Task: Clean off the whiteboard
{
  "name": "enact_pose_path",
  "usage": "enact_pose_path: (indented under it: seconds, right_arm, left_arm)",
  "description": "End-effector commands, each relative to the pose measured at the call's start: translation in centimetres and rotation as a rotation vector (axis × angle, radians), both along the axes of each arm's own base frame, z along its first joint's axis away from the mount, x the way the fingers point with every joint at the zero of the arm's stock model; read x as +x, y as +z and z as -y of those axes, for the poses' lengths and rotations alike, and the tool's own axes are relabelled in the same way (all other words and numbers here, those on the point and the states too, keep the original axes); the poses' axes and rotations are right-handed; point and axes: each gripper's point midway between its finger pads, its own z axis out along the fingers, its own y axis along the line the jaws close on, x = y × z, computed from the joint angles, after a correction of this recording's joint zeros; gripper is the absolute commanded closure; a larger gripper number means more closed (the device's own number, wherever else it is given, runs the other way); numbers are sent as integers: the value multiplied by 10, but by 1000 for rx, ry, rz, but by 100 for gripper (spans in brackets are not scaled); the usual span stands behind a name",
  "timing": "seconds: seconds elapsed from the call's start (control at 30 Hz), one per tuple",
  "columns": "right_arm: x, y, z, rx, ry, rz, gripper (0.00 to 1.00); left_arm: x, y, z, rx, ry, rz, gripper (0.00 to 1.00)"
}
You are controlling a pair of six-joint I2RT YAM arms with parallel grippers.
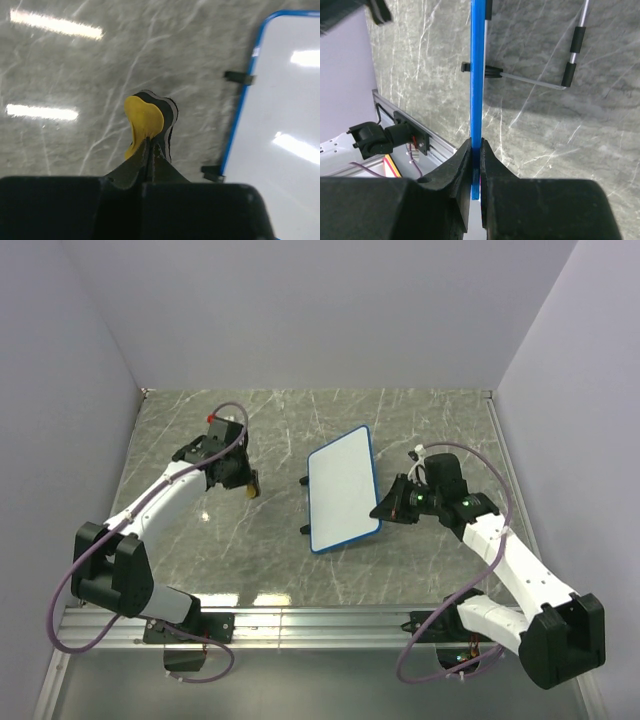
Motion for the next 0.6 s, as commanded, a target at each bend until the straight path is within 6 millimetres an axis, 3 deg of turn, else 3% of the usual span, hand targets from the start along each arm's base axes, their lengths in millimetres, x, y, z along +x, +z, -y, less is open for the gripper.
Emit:
enact_pose_path:
  seconds: [0.0, 0.1, 0.13, 0.23, 0.33, 0.37, 0.43, 0.47, 0.57]
  right_arm:
    - [-5, 3, -7, 25, 25, 36, 100]
    - [-4, -1, -7, 18, 19, 31, 100]
    - [-4, -1, -7, 17, 17, 30, 100]
    - [-1, -1, -6, 8, 9, 27, 98]
    - [1, 2, -5, -1, 5, 35, 72]
    - [3, 5, -5, -1, 4, 44, 58]
    - [3, 7, -3, -14, 3, 49, 46]
    - [4, 11, -3, -15, 2, 58, 27]
    - [6, 22, 1, -36, -7, 84, 1]
  left_arm:
    - [-3, -6, -15, 49, 22, 32, 97]
    - [-10, -26, -18, 68, 19, -1, 84]
    - [-11, -30, -19, 71, 18, -9, 74]
    - [-16, -48, -21, 92, 13, -47, 57]
    - [-19, -61, -23, 105, 7, -72, 48]
    - [-19, -64, -23, 107, 7, -76, 48]
    - [-21, -68, -24, 111, 9, -86, 45]
    - [-22, -68, -24, 111, 10, -86, 45]
    - [-20, -61, -23, 102, 9, -69, 44]
